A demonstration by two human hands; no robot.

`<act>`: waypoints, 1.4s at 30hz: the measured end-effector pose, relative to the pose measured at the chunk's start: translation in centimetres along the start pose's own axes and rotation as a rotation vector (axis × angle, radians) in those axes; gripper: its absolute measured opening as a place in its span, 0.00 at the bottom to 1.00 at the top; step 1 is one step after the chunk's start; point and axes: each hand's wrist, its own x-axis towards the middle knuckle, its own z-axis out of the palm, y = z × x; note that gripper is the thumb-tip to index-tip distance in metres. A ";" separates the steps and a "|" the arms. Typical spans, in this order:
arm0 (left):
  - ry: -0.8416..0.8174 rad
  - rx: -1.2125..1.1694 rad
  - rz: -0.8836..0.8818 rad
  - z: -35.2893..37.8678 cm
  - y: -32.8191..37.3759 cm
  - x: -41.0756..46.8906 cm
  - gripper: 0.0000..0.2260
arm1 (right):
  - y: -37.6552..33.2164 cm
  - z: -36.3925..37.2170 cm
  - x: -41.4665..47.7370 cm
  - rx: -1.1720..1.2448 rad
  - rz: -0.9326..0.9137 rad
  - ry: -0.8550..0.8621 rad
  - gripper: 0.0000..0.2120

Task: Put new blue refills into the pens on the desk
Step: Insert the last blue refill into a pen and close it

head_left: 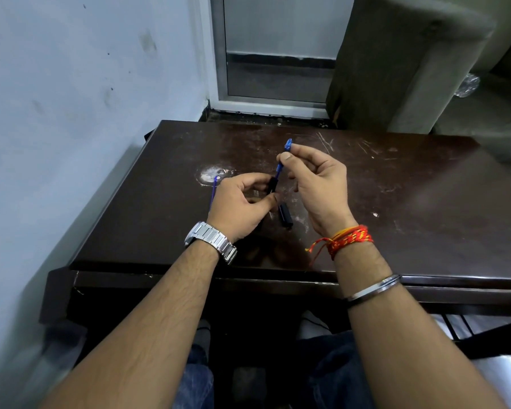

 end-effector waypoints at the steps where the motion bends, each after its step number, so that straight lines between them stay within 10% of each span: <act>1: 0.001 -0.012 -0.009 -0.1 0.0 0.0 0.12 | 0.0 0.1 -0.1 0.004 0.007 -0.008 0.05; 42: 0.139 0.036 -0.072 0.1 1.2 -0.2 0.11 | 0.5 0.3 -0.2 -0.011 0.055 -0.017 0.05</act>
